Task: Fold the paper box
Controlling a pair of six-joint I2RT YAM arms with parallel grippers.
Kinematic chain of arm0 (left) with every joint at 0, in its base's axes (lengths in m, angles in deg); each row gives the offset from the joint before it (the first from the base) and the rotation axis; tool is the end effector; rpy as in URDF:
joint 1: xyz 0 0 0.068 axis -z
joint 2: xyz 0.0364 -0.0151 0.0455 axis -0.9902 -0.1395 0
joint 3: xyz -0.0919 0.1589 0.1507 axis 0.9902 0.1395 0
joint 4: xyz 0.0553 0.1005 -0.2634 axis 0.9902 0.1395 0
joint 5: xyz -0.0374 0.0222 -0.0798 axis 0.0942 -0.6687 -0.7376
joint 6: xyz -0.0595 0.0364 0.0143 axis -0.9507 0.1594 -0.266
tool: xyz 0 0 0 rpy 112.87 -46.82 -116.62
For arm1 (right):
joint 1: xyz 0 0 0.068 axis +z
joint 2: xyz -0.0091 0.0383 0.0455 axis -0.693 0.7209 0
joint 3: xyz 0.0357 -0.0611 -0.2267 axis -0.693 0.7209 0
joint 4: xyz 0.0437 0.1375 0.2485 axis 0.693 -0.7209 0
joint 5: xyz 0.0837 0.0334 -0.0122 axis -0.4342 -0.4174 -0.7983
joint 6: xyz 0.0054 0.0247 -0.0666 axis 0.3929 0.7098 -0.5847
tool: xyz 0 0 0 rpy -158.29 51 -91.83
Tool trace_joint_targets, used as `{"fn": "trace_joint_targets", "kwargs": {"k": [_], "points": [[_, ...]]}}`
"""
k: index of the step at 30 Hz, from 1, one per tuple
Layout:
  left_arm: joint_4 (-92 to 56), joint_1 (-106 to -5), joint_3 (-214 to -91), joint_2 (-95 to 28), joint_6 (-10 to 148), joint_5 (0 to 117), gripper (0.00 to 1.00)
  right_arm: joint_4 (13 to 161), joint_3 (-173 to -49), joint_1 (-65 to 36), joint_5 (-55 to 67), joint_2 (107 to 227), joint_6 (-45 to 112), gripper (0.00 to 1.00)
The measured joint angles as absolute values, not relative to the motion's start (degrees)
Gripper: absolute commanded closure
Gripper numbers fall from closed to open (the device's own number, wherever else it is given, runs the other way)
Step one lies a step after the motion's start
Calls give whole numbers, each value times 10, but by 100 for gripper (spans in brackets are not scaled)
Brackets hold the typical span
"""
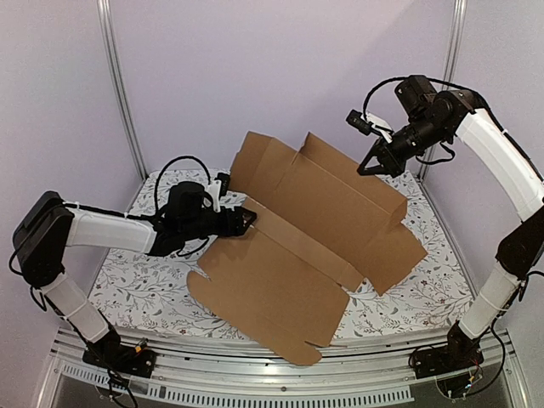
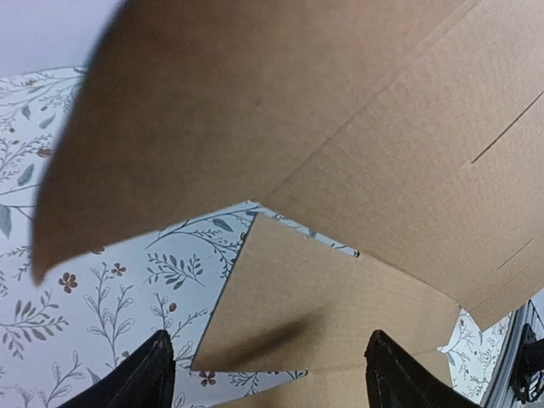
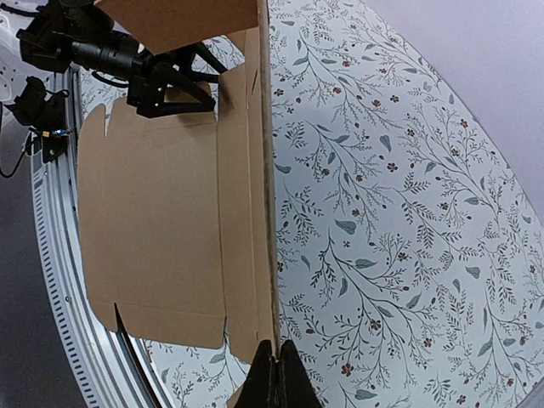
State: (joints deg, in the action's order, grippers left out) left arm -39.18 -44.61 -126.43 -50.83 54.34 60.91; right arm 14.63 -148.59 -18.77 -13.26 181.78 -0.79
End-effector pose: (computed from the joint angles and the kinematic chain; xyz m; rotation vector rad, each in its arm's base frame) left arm 0.3012 -0.2377 0.1351 0.2636 2.0436 -0.8153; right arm 0.3120 0.1757 0.3741 -1.2657 2.1339 0.5791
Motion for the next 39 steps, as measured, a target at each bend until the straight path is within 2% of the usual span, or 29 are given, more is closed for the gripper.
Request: {"fn": "trace_joint_targets", "kwargs": {"k": [5,11,13,19,27,32,39], "points": [[-410,-448,-1259,-506,560,623,30,143,-1493,-193,-156,1817,-3,100],[-447,-459,-1258,-505,590,572,57,138,-1493,-198,-174,1817,1,100],[-457,-465,-1255,-502,599,555,61,136,-1493,-200,-177,1816,3,100],[-457,-470,-1250,-476,645,520,61,135,-1493,-206,-183,1813,12,100],[-424,-435,-1254,-451,746,534,59,133,-1493,-207,-193,1813,15,100],[-372,-393,-1283,-456,813,584,56,132,-1493,-207,-195,1813,16,100],[-302,-317,-1342,-502,908,719,56,130,-1493,-207,-207,1813,20,100]]}}
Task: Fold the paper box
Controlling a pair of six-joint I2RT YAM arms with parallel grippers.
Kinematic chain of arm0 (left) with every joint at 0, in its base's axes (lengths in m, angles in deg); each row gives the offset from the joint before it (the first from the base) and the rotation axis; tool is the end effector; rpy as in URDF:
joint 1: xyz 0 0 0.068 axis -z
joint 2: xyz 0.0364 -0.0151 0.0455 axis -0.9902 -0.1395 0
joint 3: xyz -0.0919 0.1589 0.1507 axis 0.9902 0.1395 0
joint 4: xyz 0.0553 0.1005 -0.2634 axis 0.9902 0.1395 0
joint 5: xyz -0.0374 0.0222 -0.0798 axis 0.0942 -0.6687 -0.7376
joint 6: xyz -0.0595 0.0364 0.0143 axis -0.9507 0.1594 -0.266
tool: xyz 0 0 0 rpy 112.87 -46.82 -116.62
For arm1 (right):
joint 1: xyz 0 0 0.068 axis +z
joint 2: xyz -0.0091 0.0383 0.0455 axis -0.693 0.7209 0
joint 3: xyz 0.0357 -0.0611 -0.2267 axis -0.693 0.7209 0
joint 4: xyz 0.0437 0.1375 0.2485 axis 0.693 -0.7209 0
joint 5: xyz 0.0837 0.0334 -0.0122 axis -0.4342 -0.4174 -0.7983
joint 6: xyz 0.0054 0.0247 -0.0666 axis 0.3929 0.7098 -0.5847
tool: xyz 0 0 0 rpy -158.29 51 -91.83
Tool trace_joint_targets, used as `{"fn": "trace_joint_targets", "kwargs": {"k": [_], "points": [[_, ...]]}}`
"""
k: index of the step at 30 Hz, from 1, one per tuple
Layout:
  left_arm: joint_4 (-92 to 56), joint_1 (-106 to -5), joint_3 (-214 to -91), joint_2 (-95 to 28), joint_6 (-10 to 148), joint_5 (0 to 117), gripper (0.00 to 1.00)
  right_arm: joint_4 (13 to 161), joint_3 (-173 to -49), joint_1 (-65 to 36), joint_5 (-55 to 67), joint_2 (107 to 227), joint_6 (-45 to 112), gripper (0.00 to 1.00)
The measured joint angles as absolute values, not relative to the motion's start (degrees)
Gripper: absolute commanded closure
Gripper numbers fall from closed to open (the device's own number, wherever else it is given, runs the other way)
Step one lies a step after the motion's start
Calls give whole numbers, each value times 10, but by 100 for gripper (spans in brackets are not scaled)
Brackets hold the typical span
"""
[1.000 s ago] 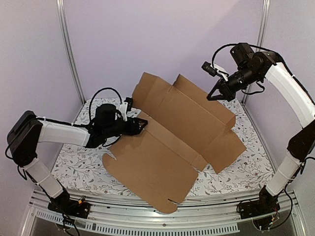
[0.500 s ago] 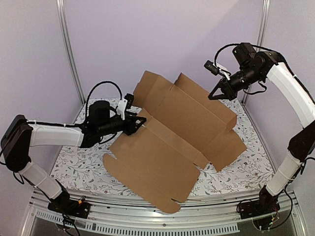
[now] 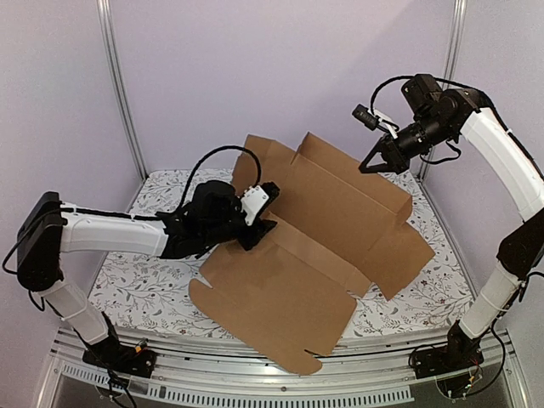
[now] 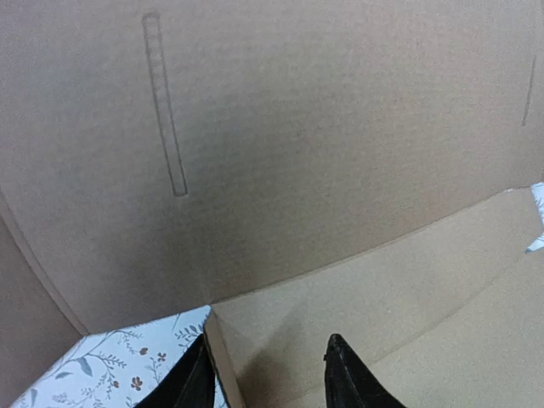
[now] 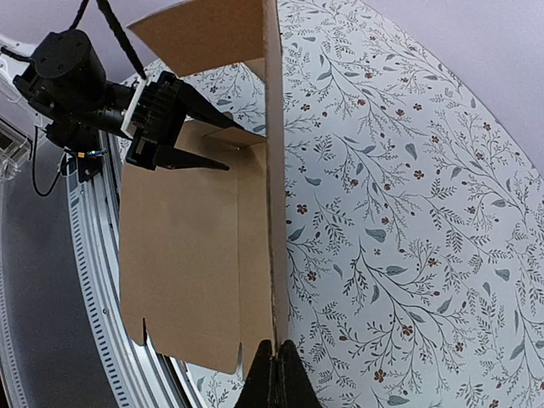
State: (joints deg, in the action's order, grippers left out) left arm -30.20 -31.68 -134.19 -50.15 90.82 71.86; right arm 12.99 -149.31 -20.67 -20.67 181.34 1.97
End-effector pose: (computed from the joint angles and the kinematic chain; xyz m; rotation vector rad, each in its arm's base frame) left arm 0.2598 -0.3050 0.1698 0.9494 1.7538 -0.3706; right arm 0.3081 0.1682 0.3818 -1.2091 2.1381 0.7485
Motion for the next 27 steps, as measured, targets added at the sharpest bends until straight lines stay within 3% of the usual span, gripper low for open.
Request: {"fn": "trace_joint_targets", "kwargs": {"k": [11,23,25,27], "points": [[-212,-217,-1451,-655,1022,896,67,133,-1481,-207,-214,1811,27,100],[-204,-209,-1449,-704,1010,943,73,162,-1441,-230,-211,1853,27,100],[-205,-209,-1450,-705,1008,944,73,174,-1451,-238,-208,1879,27,100],[-205,-210,-1452,-705,1003,943,66,187,-1464,-245,-201,1902,28,100]]}}
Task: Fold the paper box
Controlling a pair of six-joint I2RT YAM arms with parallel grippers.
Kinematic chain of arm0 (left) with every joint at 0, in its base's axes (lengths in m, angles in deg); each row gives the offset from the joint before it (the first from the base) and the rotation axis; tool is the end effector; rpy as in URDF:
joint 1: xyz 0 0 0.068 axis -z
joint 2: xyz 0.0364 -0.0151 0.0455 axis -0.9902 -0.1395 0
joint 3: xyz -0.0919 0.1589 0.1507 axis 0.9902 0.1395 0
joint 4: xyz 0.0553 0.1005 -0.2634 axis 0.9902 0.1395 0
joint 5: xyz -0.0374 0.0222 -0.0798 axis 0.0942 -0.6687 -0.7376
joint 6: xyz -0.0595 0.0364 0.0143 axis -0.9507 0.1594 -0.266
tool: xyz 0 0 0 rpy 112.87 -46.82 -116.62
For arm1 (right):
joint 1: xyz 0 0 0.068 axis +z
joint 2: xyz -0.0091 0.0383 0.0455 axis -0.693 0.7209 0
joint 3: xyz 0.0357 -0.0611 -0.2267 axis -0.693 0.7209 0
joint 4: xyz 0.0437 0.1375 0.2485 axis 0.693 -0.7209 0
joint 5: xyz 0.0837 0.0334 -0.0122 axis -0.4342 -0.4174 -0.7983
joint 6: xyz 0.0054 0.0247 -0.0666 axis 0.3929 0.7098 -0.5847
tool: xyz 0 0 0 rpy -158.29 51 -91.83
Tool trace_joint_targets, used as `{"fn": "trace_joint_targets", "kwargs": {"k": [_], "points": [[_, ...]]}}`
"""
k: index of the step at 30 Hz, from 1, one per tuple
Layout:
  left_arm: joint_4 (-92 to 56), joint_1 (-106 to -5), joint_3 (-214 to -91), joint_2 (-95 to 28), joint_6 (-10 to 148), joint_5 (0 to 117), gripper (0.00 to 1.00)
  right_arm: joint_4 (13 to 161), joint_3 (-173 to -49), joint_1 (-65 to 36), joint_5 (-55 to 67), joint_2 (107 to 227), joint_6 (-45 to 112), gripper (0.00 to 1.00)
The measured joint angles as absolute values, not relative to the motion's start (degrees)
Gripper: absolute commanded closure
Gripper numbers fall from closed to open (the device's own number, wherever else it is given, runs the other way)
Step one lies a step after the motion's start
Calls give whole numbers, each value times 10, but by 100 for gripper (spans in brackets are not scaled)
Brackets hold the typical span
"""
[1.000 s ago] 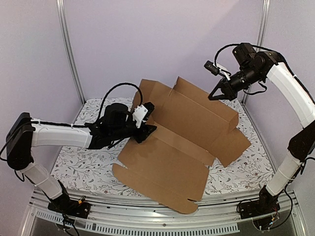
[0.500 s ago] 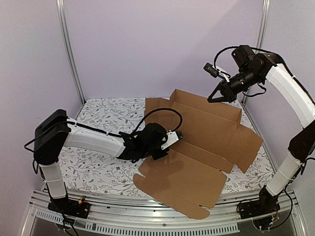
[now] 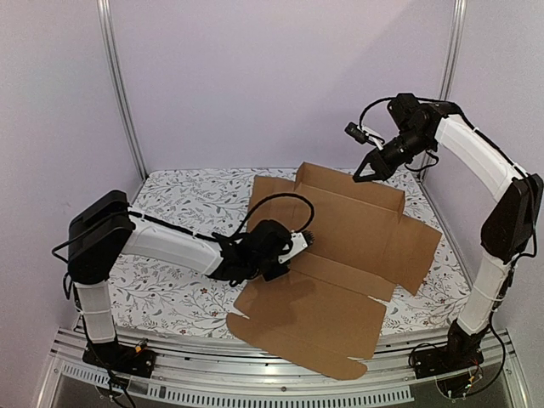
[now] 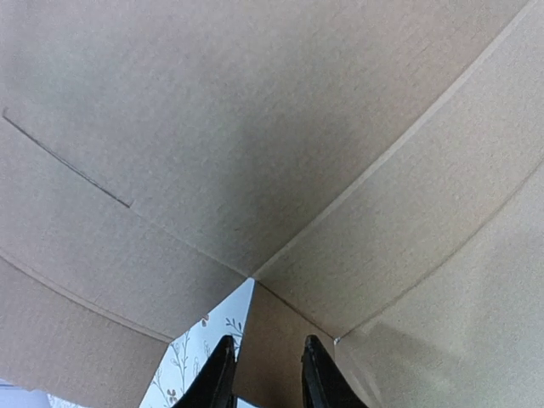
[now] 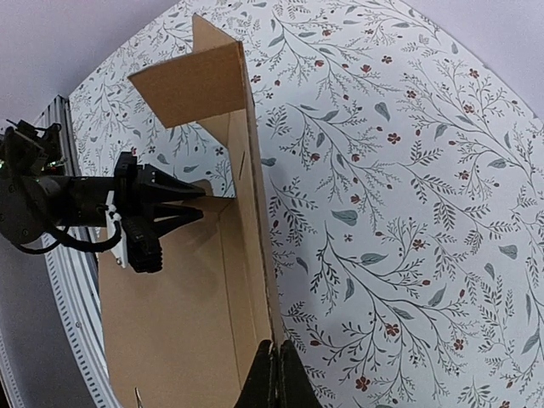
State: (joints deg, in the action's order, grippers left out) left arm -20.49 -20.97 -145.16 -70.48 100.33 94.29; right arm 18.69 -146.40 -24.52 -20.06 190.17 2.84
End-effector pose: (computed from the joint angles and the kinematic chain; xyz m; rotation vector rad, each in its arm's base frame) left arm 0.2310 -0.3613 0.0813 1.2404 1.8361 0.1582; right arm 0.3639 0.1625 0.3171 -1.1175 2.2868 0.7473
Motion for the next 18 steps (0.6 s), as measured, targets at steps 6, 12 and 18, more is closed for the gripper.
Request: {"fn": "trace_joint_targets", "kwargs": {"k": [6,12,18], "points": [[-132,-222,-1503,-708,948,906,50,201,-1494,-256,-175,1954,37,97],[-111,-246,-1512,-706,857,825,40,219,-1494,-259,-153,2014,42,85],[-103,-250,-1488,-699,774,807,32,230,-1492,-261,-110,2040,58,50]]}}
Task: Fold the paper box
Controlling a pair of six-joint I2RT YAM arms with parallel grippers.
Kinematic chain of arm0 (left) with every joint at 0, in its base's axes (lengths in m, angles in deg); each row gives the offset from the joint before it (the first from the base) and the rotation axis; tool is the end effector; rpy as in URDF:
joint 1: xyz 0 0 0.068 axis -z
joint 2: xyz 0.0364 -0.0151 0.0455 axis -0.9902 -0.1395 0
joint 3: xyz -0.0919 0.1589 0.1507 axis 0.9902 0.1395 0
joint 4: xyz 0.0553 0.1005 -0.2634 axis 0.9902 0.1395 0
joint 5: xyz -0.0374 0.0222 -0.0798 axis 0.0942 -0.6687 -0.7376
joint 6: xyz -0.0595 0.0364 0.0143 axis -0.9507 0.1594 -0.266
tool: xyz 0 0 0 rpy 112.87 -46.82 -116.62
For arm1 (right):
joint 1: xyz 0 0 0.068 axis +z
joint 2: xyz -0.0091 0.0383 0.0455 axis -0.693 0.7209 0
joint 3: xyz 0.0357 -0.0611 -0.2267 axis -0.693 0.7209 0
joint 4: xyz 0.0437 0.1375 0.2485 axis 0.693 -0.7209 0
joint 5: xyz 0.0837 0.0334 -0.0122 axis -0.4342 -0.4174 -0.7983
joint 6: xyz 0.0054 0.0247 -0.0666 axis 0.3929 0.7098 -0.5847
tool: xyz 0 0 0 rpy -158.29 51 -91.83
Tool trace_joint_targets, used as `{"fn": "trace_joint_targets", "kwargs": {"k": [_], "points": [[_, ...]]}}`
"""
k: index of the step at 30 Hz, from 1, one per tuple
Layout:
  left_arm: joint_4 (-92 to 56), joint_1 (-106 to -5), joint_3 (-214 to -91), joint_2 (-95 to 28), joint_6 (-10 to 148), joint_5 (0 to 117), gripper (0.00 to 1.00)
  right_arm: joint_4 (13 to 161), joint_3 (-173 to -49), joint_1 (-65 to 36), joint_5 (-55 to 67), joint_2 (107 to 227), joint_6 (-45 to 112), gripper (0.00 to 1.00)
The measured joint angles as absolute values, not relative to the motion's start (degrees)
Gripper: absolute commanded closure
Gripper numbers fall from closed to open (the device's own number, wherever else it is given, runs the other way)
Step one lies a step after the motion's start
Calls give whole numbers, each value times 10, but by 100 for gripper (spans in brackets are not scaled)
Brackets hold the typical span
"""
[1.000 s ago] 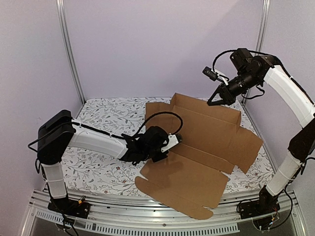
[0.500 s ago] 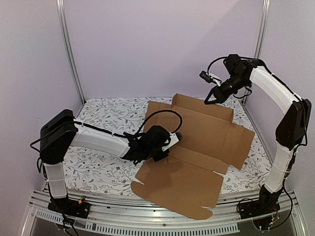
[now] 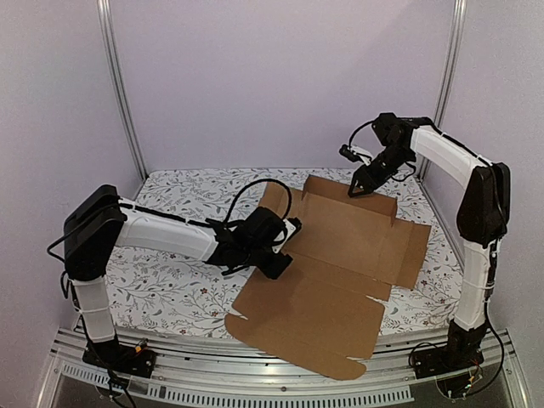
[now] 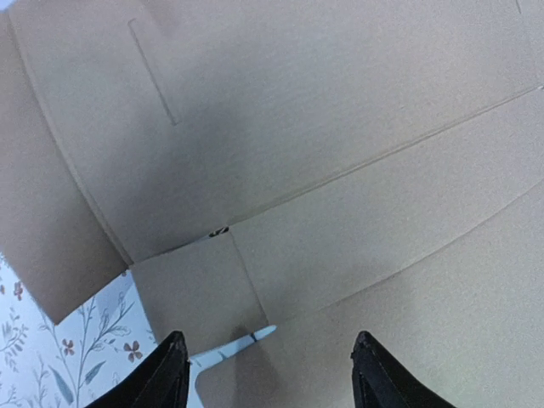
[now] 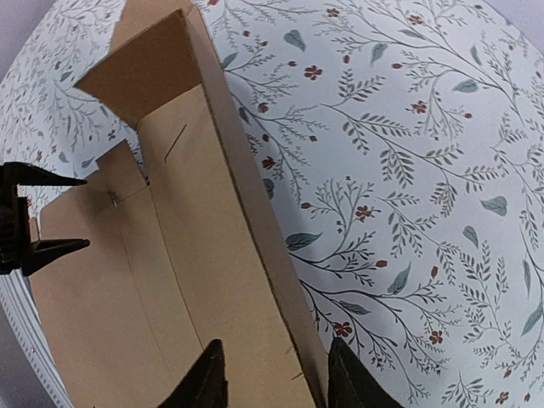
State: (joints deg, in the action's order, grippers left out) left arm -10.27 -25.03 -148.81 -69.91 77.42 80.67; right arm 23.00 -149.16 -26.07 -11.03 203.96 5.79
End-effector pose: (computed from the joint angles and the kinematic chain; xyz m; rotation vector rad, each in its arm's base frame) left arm 0.2467 -0.3535 0.0865 0.9759 2.1844 -0.2065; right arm 0.4202 0.1609 0.2350 -1.0062 2.5126 0.5819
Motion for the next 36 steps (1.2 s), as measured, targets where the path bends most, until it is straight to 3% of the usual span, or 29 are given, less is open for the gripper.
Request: {"fn": "trace_joint_targets", "kwargs": {"k": [5,10,13,16,21,26,36], "points": [[-76,-252,-1473,-644,719,840,21,237,-1476,-264,-52,2004,60,22],[-73,-283,-1470,-607,659,819,21,256,-1427,-267,-1,1912,59,16],[-72,-315,-1465,-609,626,789,21,277,-1403,-267,6,1861,59,23],[-70,-331,-1465,-623,607,765,21,300,-1363,-267,-18,1825,55,37],[-65,-335,-1484,-682,585,704,21,318,-1313,-257,-65,1860,50,53],[-51,-335,-1512,-727,581,668,22,326,-1288,-251,-84,1961,49,59],[-55,-333,-1547,-740,580,620,27,334,-1273,-247,-85,2025,50,64]]}}
